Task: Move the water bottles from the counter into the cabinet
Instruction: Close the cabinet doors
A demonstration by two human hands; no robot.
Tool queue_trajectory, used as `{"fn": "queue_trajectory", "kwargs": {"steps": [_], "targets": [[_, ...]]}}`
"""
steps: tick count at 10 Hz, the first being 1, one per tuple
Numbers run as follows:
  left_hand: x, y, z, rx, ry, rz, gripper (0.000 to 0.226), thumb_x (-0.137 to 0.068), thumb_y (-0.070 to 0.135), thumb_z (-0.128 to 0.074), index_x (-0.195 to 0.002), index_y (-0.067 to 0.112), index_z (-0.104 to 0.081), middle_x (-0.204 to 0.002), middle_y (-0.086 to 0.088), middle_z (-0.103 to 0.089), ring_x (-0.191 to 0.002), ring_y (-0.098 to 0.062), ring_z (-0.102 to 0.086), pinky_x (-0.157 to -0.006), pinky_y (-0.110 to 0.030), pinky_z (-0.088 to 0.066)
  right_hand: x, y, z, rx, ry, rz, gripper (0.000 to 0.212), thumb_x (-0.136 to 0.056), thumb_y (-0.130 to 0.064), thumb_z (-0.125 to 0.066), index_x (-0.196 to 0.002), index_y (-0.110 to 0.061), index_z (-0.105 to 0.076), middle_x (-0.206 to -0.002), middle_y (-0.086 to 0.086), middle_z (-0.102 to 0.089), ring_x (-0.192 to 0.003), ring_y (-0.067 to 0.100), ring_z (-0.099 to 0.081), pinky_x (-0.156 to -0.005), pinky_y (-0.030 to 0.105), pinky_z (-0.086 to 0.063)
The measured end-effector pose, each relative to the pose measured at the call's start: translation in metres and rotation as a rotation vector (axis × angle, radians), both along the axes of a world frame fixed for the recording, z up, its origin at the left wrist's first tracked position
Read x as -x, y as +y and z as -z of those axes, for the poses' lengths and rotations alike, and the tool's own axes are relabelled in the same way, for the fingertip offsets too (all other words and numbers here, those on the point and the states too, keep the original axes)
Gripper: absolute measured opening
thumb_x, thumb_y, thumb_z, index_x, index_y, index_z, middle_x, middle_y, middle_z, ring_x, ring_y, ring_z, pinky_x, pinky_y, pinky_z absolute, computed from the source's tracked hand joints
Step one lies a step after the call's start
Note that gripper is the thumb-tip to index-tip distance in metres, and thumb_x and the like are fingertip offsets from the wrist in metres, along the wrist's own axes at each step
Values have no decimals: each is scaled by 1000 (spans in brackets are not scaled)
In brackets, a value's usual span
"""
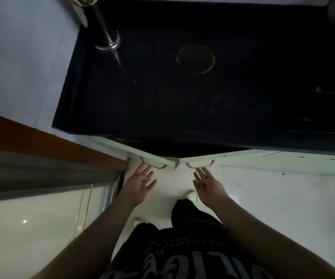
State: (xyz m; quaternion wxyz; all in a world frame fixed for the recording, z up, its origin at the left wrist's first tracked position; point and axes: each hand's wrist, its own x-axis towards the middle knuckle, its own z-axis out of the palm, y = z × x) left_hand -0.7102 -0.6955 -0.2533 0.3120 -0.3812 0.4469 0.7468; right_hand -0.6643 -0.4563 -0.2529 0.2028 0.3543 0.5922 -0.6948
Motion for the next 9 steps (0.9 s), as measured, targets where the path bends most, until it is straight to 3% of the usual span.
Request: {"fn": "queue_trajectory", "kwargs": {"steps": [2, 3, 4, 5, 6, 8, 9], "targets": [[26, 3, 15, -116, -5, 3, 73, -93, -16, -25, -150, 30, -29, -157, -4, -33, -141, -26, -33, -100, -46, -42, 31, 9, -1, 366, -153, 337, 57, -98, 13, -21, -149, -11, -31, -153, 2, -39, -142, 21, -32, -116, 40, -28], [39, 10, 17, -188, -4, -28, 77, -92, -15, -32, -151, 35, -25, -154, -3, -36, -131, -25, -44, -97, -46, -46, 49, 8, -5, 412, -142, 391, 59, -97, 15, -22, -149, -11, -31, -154, 1, -36, -143, 22, -30, -116, 42, -27], [46, 14, 20, -197, 3, -30, 81, -91, -15, -34, -151, 38, -23, -153, -4, -38, -130, -26, -45, -101, -48, -45, 57, 6, -2, 337, -92, 299, 50, -102, 4, -20, -150, -11, -26, -157, 4, -29, -144, 23, -28, -116, 44, -27], [50, 17, 24, -178, 0, 6, 83, -92, -15, -33, -152, 41, -20, -154, -6, -37, -137, -28, -39, -100, -48, -45, 59, 4, -5, 249, -51, 160, 47, -104, 0, -18, -151, -3, -19, -159, 10, -21, -145, 26, -22, -113, 34, -29], [49, 16, 26, -169, 4, 41, 84, -92, -15, -33, -151, 44, -20, -152, -6, -39, -131, -28, -43, -96, -48, -47, 55, 4, -3, 230, -47, 165, 47, -104, -1, -18, -151, -5, -20, -159, 9, -23, -145, 25, -24, -114, 38, -28], [41, 6, 20, -17, 36, 230, 56, -101, 10, -44, -148, 36, -31, -141, -3, -53, -123, -24, -53, -94, -44, -50, 45, 10, -2, 344, -151, 224, 47, -103, 1, -24, -148, -8, -32, -151, 11, -40, -140, 26, -36, -115, 42, -28], [20, -1, 13, 151, 42, 477, 37, -103, 27, -42, -140, 28, -45, -130, -3, -61, -116, -23, -59, -91, -40, -52, 34, -1, -5, 249, -232, 65, 37, -103, -10, -38, -140, -8, -46, -139, 14, -52, -131, 29, -47, -114, 45, -31]]}}
